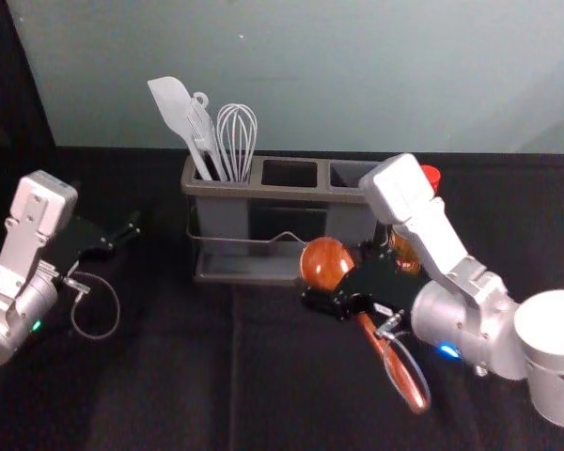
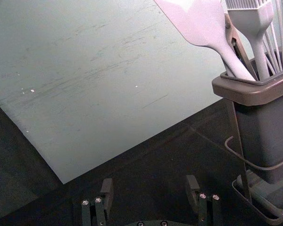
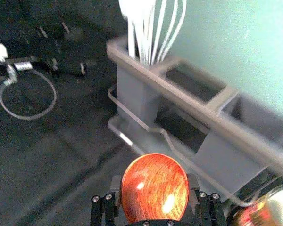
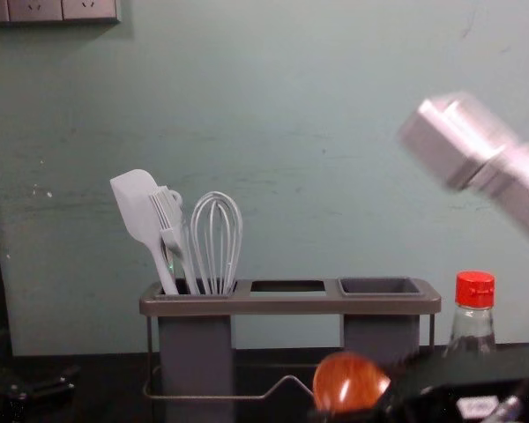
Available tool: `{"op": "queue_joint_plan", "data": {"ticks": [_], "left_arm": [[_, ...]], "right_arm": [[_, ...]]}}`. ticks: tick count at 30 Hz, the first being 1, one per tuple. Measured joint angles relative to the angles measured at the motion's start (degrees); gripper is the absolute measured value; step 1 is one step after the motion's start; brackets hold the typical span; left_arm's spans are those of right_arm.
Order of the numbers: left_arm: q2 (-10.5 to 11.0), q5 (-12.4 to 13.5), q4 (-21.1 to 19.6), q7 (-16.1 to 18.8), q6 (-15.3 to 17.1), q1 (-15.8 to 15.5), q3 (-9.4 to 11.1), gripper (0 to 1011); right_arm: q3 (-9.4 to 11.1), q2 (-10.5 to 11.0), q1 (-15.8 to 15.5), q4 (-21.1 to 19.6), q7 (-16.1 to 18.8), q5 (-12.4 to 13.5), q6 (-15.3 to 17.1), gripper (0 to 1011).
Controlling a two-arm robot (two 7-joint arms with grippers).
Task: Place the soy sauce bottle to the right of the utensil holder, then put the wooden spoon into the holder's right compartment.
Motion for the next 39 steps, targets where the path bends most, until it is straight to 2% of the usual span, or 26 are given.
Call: {"op": "queue_joint_plan", "data": {"ticks": [2,3,6,7,8,9,12,13,15,16,20,21,24,27,30,33,39], "left_arm": [[0.0,0.0,0.0,0.0,0.0,0.0,0.0,1005],[0.0,0.0,0.0,0.0,0.0,0.0,0.0,1005],[0.0,0.0,0.0,0.0,0.0,0.0,0.0,1005],[0.0,0.0,0.0,0.0,0.0,0.0,0.0,1005],[0.0,0.0,0.0,0.0,0.0,0.0,0.0,1005],[0.0,0.0,0.0,0.0,0.0,0.0,0.0,1005],[0.0,0.0,0.0,0.0,0.0,0.0,0.0,1005],[0.0,0.0,0.0,0.0,0.0,0.0,0.0,1005],[0.0,0.0,0.0,0.0,0.0,0.0,0.0,1005],[0.0,0.0,0.0,0.0,0.0,0.0,0.0,1005],[0.0,0.0,0.0,0.0,0.0,0.0,0.0,1005],[0.0,0.0,0.0,0.0,0.0,0.0,0.0,1005],[0.0,0.0,0.0,0.0,0.0,0.0,0.0,1005],[0.0,0.0,0.0,0.0,0.0,0.0,0.0,1005],[0.0,0.0,0.0,0.0,0.0,0.0,0.0,1005],[0.0,0.0,0.0,0.0,0.0,0.0,0.0,1005],[0.0,0.0,0.0,0.0,0.0,0.0,0.0,1005]], "right_arm": [[0.6,0.7,-1.2,-1.3,-0.1,-0.4,-2.6,840],[1.3,1.1,-2.4,-2.3,-0.5,-0.9,-5.5,840],[2.4,1.5,-3.9,-3.2,-1.0,-1.3,-9.5,840],[3.1,1.6,-4.7,-3.4,-1.5,-1.5,-12.4,840],[3.4,1.6,-5.0,-3.4,-1.7,-1.7,-13.8,840],[4.0,1.4,-5.6,-3.2,-2.1,-1.7,-16.7,840],[4.8,0.9,-6.4,-2.4,-3.0,-1.8,-21.2,840],[5.2,0.5,-7.0,-1.8,-3.8,-2.2,-24.7,840],[5.5,0.1,-7.5,-1.1,-4.8,-3.0,-28.4,840],[5.7,-0.5,-8.0,-0.3,-6.0,-4.0,-31.7,840],[6.1,-1.5,-8.8,1.2,-7.8,-5.5,-37.7,840],[6.4,-2.1,-9.1,1.8,-8.6,-6.0,-40.3,840],[6.9,-3.2,-9.7,3.0,-10.1,-6.8,-45.0,840],[7.4,-4.0,-10.0,3.9,-10.6,-6.9,-47.7,840],[7.8,-4.7,-10.3,4.4,-10.8,-7.0,-49.0,840],[8.2,-5.4,-10.6,4.4,-11.4,-7.6,-48.9,840],[8.2,-5.3,-10.6,4.4,-11.4,-7.7,-48.8,840]]}}
